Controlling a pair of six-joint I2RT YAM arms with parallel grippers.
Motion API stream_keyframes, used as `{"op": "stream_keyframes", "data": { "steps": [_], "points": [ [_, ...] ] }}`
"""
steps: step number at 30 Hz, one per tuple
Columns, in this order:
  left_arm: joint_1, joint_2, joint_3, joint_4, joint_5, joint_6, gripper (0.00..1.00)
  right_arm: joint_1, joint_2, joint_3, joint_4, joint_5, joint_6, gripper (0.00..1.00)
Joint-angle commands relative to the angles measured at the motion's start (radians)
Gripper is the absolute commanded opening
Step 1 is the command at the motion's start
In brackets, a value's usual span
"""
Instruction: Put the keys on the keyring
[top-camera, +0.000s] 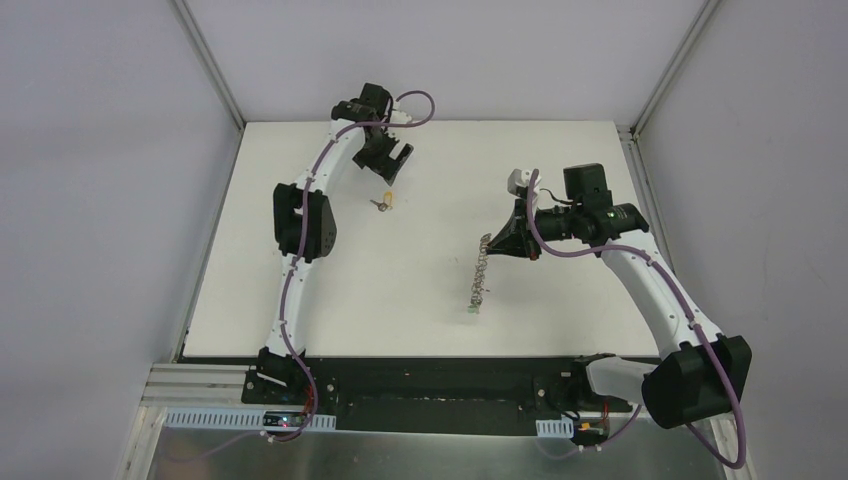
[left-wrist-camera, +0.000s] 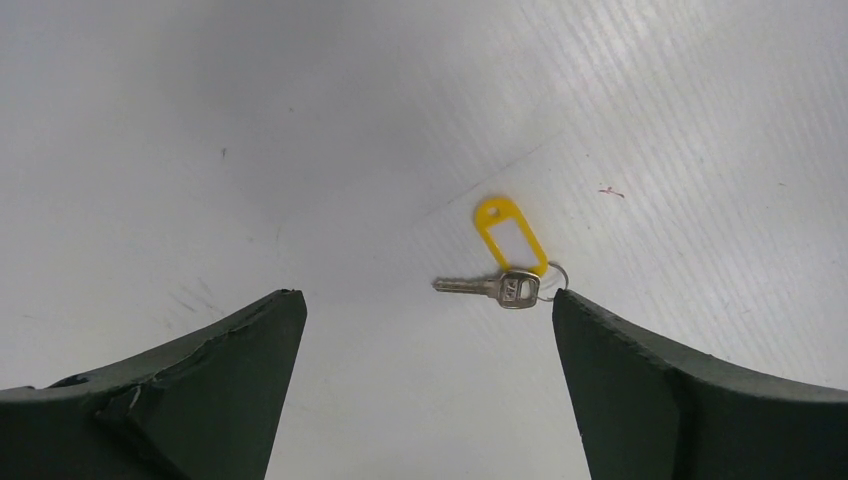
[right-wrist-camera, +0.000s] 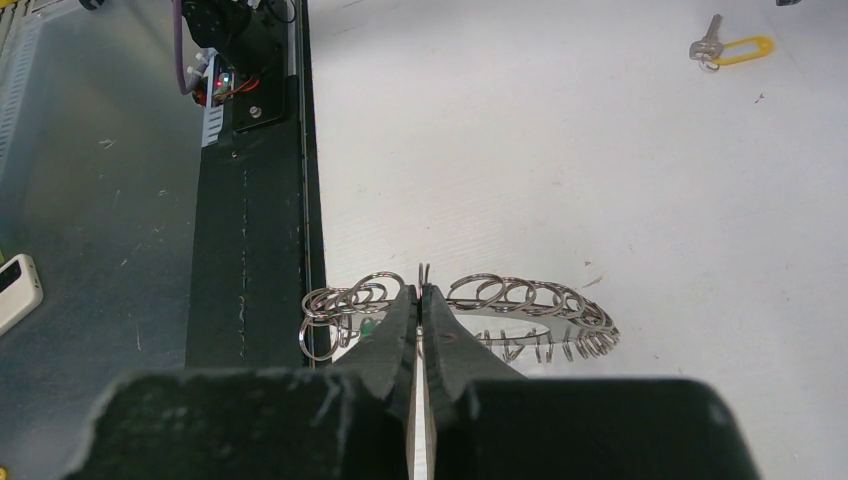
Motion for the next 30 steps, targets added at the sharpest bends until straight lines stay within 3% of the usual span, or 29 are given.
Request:
{"op": "stream_keyframes", "data": {
  "steps": [1,7,14,21,27,30],
  "points": [
    [0.012,-0.027,-0.007,-0.006,-0.082,-0.091,0.99,-0.006,-0.006,0.006,0.032,-0.041,0.006,0.00],
    [0.009,0.003,0.035,-0.050,-0.094,-0.237,0.99,-0.006,-0.010,0.005,0.032,-0.040,0.010,0.00],
    [0.009,-0.067,-0.109,0.063,-0.103,-0.362,0.99,-0.009,-0.007,0.003,0.038,-0.045,0.013,0.00],
    [0.009,-0.070,-0.157,0.136,-0.059,-0.462,0.98,-0.009,-0.012,0.000,0.038,-0.043,0.013,0.00],
    [0.009,-0.135,-0.299,0.255,-0.082,-0.515,0.92,-0.009,-0.007,0.000,0.038,-0.042,0.013,0.00],
    [0.010,-0.156,-0.318,0.229,-0.083,-0.533,0.99,-0.010,-0.007,0.000,0.038,-0.042,0.012,0.00]
  ]
}}
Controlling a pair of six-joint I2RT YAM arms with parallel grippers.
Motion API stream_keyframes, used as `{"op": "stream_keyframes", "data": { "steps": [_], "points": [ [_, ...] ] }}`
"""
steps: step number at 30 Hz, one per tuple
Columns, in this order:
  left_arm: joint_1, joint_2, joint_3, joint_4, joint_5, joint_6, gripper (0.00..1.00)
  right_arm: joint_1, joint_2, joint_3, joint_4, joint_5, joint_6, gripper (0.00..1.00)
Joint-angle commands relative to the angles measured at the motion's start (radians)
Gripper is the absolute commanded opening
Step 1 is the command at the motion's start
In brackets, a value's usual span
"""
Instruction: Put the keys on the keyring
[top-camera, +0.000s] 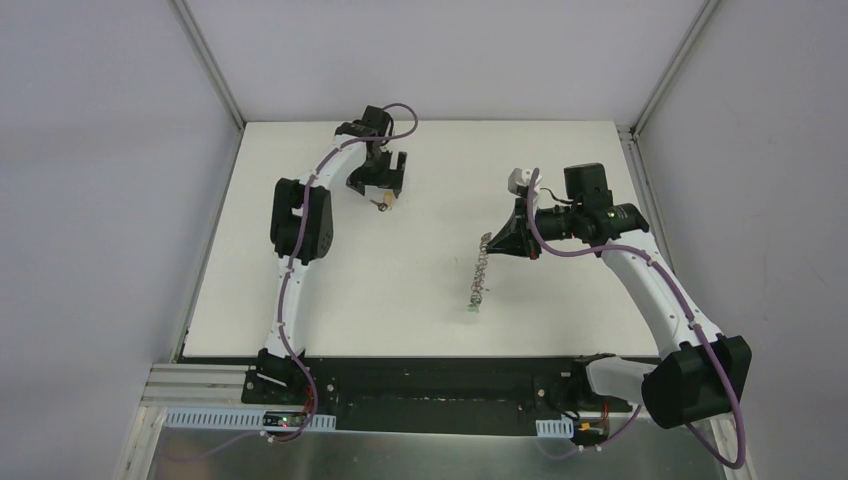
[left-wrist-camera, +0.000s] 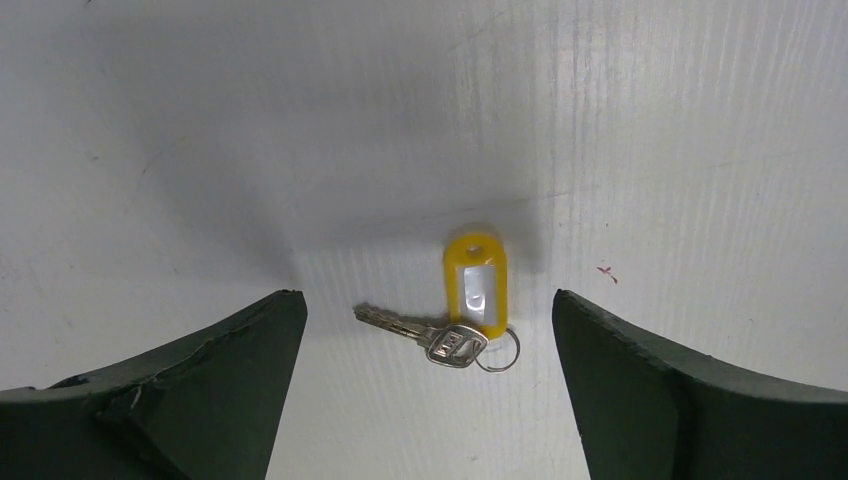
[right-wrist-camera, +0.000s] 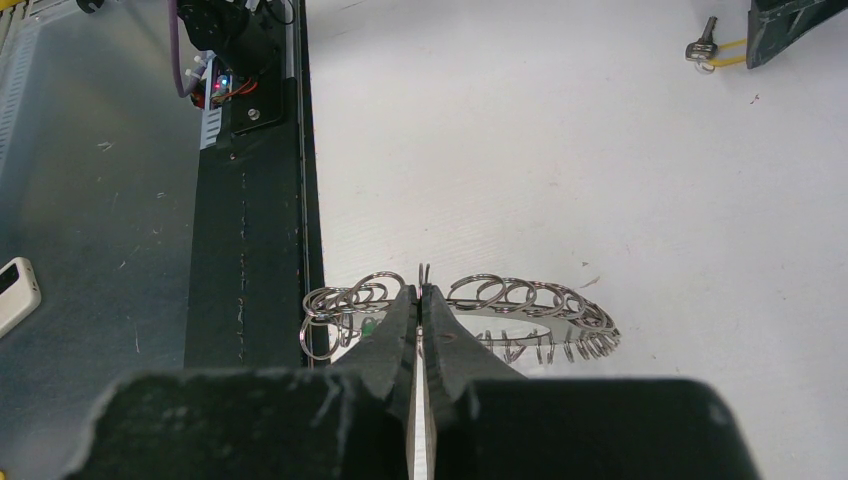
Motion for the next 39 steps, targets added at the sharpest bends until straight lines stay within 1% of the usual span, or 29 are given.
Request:
{"op": "stream_keyframes", "data": {
  "steps": [1,5,9,12,13,14,18,20,24,27,28,32,39],
  "points": [
    [0.009,-0.110,-0.022,0.011,-0.016,-0.068,0.99,-0.008,-0.006,0.000,0.030,-0.042,0.005,0.00],
    [0.010,-0.107,-0.015,-0.014,0.008,-0.045,0.99,-0.008,-0.004,0.000,0.029,-0.045,0.004,0.00],
    [0.010,-0.060,0.057,-0.103,0.027,-0.020,0.99,-0.007,-0.011,-0.001,0.030,-0.044,0.005,0.00],
    [0.010,-0.042,0.083,-0.145,0.020,-0.022,0.84,-0.008,-0.014,-0.001,0.030,-0.046,0.008,0.00],
    [0.011,-0.048,0.067,-0.140,0.009,-0.023,0.79,-0.009,-0.014,-0.001,0.030,-0.046,0.008,0.00],
    [0.011,-0.059,0.045,-0.128,-0.002,-0.023,0.76,-0.010,-0.013,-0.001,0.032,-0.046,0.010,0.00],
    [0.012,-0.131,-0.085,-0.041,-0.029,-0.026,0.73,-0.011,-0.013,-0.003,0.036,-0.049,0.013,0.00],
    [0.013,-0.140,-0.113,-0.022,-0.036,-0.029,0.69,-0.012,-0.010,-0.003,0.036,-0.051,0.016,0.00],
    [0.018,-0.142,-0.139,-0.001,-0.036,-0.040,0.55,-0.012,-0.012,-0.004,0.037,-0.050,0.016,0.00],
    [0.020,-0.136,-0.158,0.018,-0.016,-0.042,0.41,-0.012,-0.014,-0.005,0.038,-0.049,0.016,0.00],
    [0.021,-0.136,-0.163,0.027,-0.003,-0.044,0.39,-0.012,-0.013,-0.005,0.038,-0.049,0.016,0.00],
    [0.021,-0.146,-0.188,0.082,0.039,-0.059,0.38,-0.012,-0.008,-0.006,0.039,-0.049,0.016,0.00],
    [0.021,-0.113,-0.135,0.045,0.037,-0.084,0.33,-0.014,-0.008,-0.007,0.038,-0.049,0.017,0.00]
  ]
}}
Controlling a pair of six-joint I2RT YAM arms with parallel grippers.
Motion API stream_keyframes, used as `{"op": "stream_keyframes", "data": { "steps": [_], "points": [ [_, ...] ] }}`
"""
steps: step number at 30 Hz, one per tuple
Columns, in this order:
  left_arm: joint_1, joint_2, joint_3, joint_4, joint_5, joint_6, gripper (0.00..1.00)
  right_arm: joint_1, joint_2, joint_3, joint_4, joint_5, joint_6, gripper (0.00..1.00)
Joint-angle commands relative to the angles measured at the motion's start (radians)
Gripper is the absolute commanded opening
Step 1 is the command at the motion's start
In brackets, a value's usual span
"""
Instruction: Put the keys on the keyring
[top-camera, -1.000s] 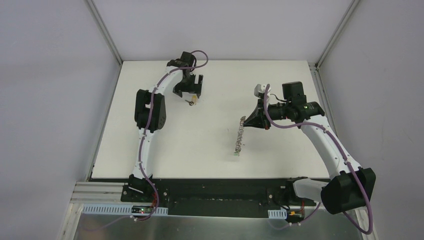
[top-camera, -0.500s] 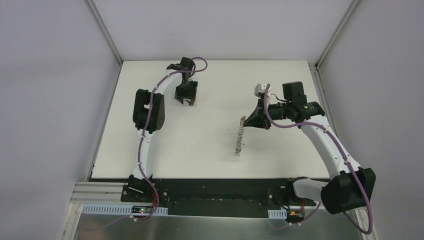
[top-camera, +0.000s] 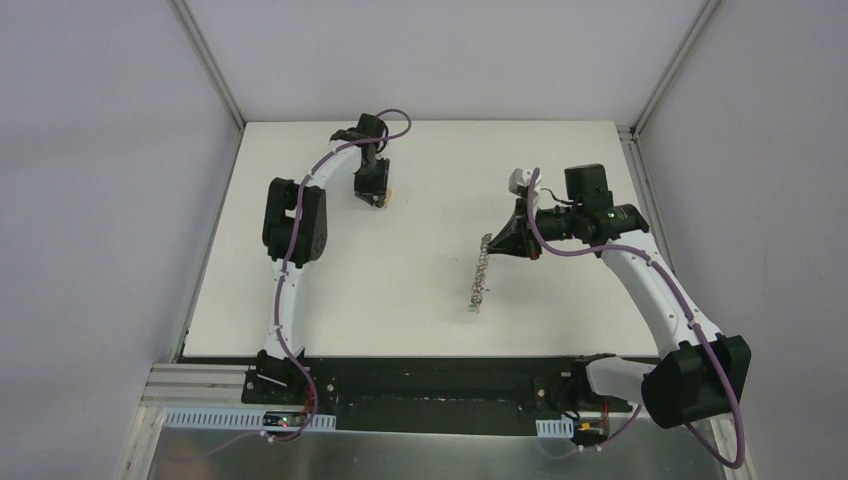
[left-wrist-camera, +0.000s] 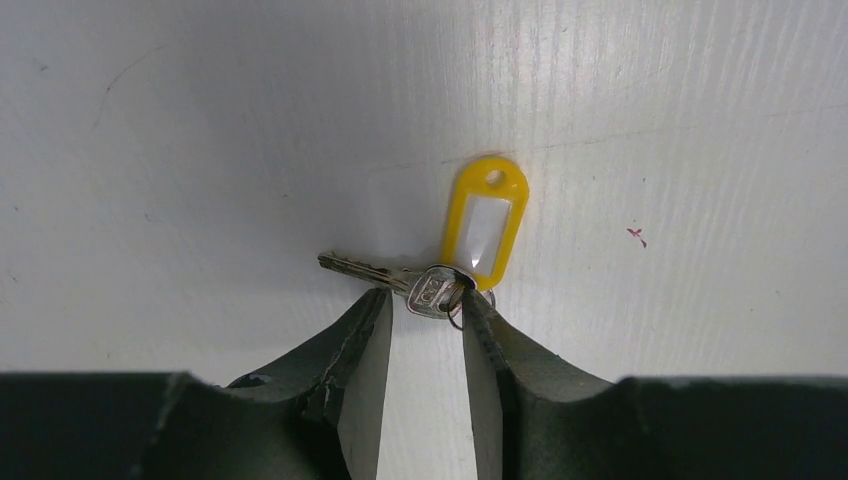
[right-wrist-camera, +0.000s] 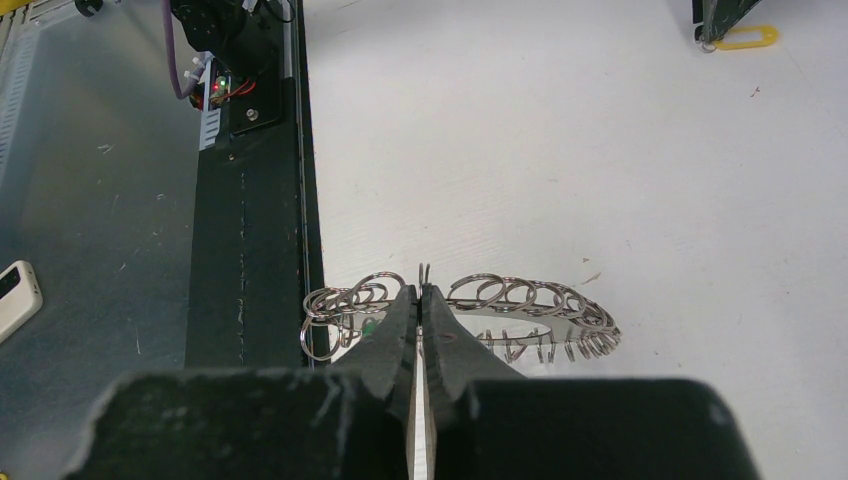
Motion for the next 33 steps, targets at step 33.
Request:
{"op": "stream_keyframes", "data": {
  "steps": [33],
  "points": [
    [0.025,-0.051,0.005,0.105,0.068,-0.169,0.10,-0.007,-0.001,0.005,0.031,-0.053,0.012,0.00]
  ]
}}
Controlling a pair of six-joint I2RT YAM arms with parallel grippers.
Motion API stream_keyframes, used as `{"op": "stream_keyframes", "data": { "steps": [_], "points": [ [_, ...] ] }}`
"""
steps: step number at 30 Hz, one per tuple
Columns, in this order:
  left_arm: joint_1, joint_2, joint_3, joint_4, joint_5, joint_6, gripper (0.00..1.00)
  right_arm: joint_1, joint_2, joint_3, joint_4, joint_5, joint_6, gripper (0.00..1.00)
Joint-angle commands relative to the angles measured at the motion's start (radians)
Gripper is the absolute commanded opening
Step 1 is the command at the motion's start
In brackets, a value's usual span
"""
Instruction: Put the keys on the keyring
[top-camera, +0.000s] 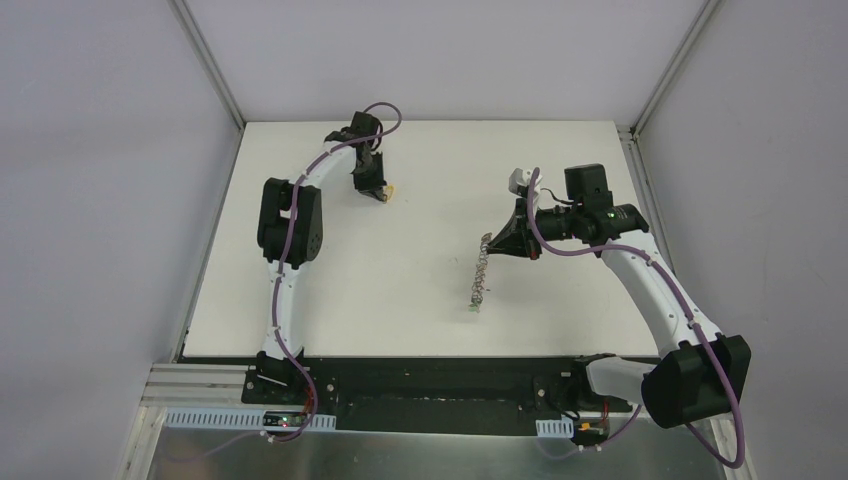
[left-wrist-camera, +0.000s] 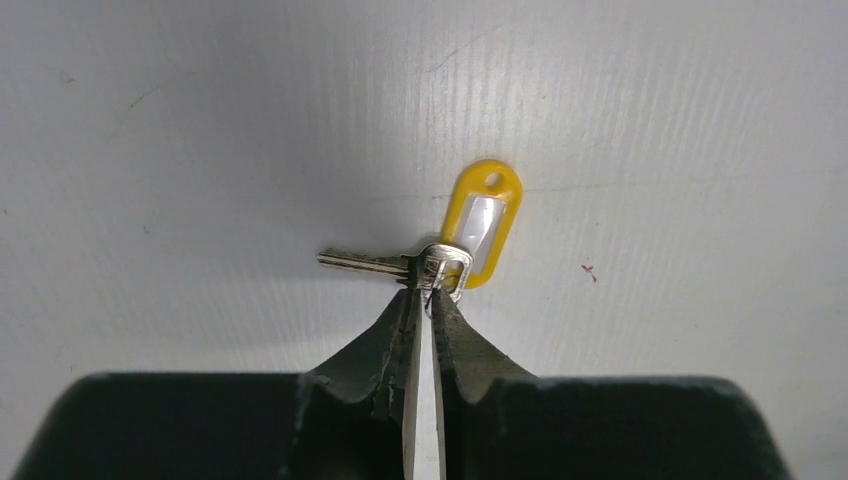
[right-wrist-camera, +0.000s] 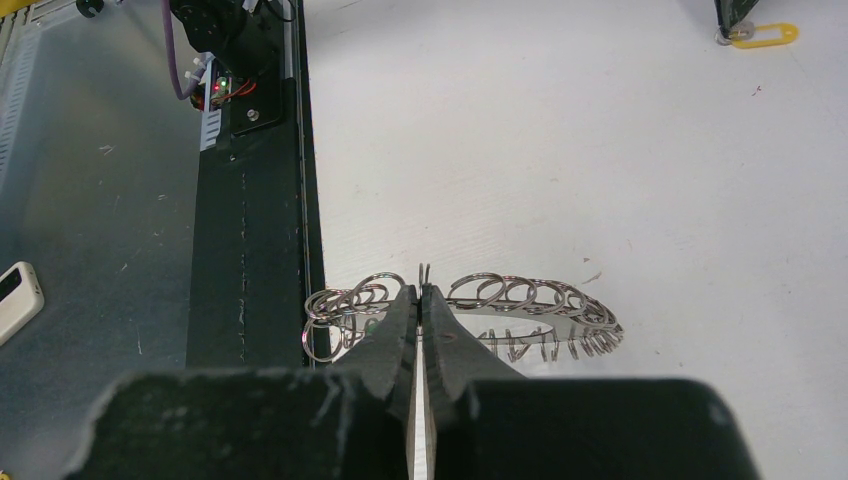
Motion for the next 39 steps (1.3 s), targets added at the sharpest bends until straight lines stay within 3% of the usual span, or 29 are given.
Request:
{"op": "stream_keyframes", "data": {
  "steps": [1,9,18,27,39],
  "points": [
    [0.004,-0.011,0.078,-0.009,0.031,-0.037,0.08,-0.006,-0.004,0.004,0.031,-0.051,0.010,0.00],
    [0.003,-0.004,0.074,-0.036,0.034,-0.035,0.03,-0.007,-0.009,0.001,0.033,-0.049,0.006,0.00],
    [0.003,-0.014,0.076,-0.069,0.054,-0.033,0.23,-0.007,-0.007,0.001,0.033,-0.051,0.006,0.00],
    [0.008,-0.027,0.056,-0.092,0.079,-0.019,0.23,-0.008,-0.011,0.001,0.031,-0.050,0.008,0.01],
    [0.048,-0.165,-0.121,0.035,-0.012,0.005,0.27,-0.010,-0.011,0.000,0.032,-0.052,0.007,0.01]
  ]
}}
